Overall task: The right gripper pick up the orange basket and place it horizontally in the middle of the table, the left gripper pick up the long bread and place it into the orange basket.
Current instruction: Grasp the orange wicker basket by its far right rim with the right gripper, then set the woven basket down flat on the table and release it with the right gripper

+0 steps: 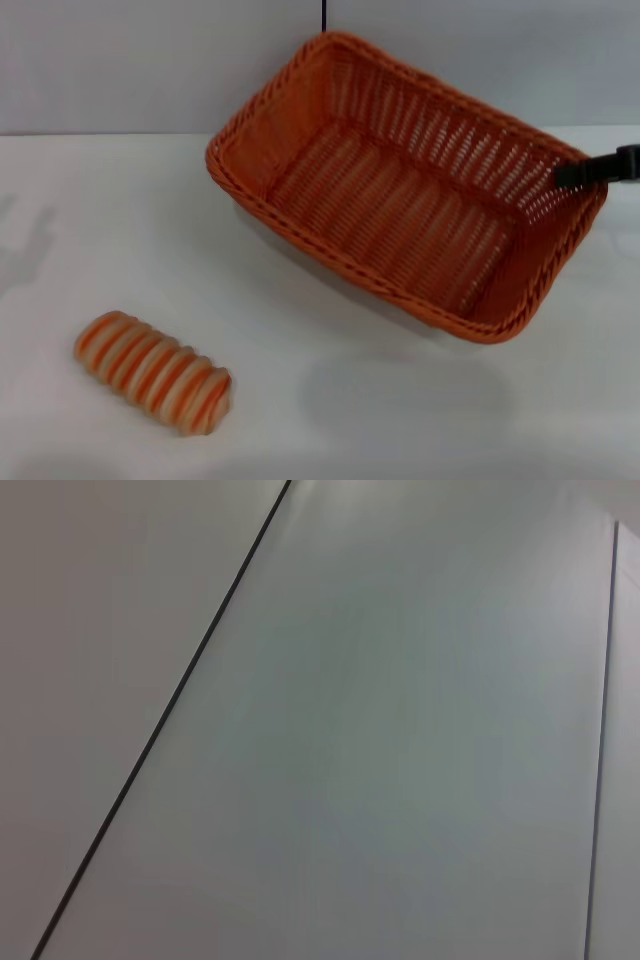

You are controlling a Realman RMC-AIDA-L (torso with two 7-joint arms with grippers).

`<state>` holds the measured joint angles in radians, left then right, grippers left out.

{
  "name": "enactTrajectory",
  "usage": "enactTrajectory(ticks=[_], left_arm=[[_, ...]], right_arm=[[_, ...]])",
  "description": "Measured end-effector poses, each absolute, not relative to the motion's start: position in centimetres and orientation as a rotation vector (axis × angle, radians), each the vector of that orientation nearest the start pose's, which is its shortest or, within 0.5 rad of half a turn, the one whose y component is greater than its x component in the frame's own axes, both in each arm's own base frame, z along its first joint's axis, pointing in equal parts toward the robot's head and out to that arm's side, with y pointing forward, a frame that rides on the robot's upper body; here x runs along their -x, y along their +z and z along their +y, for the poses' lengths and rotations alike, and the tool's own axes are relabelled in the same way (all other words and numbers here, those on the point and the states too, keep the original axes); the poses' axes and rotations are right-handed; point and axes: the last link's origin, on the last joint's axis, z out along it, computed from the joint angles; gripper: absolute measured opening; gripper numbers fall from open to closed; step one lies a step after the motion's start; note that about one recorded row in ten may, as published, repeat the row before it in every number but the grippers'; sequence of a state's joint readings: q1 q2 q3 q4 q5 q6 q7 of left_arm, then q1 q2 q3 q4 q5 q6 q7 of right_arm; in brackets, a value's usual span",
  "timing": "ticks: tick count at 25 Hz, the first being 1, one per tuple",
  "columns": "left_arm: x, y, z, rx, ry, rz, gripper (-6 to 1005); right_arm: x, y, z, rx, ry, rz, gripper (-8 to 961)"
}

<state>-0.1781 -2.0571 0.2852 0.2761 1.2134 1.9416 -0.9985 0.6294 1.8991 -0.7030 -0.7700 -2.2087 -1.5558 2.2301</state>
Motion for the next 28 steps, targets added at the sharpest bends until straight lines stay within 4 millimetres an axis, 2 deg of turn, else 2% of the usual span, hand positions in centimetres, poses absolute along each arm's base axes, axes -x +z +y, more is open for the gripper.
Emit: enactTrajectory(ticks=[6,11,18,22,28], left_arm=[[33.9,9.9,21.1,1.504,-1.447,-0.436,566],[33.9,10.0,21.3,1.502,-1.448,-0.433,564],[33.8,10.0,21.3,1.503,-1.45,-0.431,557],[33.8,10.0,21.3,1.504,-1.45,-0.431,560],[33.7,9.6,21.2,1.506,-1.464,-0.444,564]], right_arm=[[-26.9,8.9,37.1,2.467,0.514,1.393,171],[-25.9,10.2,35.9,2.585,0.538,1.232,172],[-25.9,12.7,33.7,2.73,0.406,1.07,169],[-26.3,12.9,32.9,2.781,0.358,1.002,171],[-27.7,11.8,32.4,2.833,0.13,0.986,172]])
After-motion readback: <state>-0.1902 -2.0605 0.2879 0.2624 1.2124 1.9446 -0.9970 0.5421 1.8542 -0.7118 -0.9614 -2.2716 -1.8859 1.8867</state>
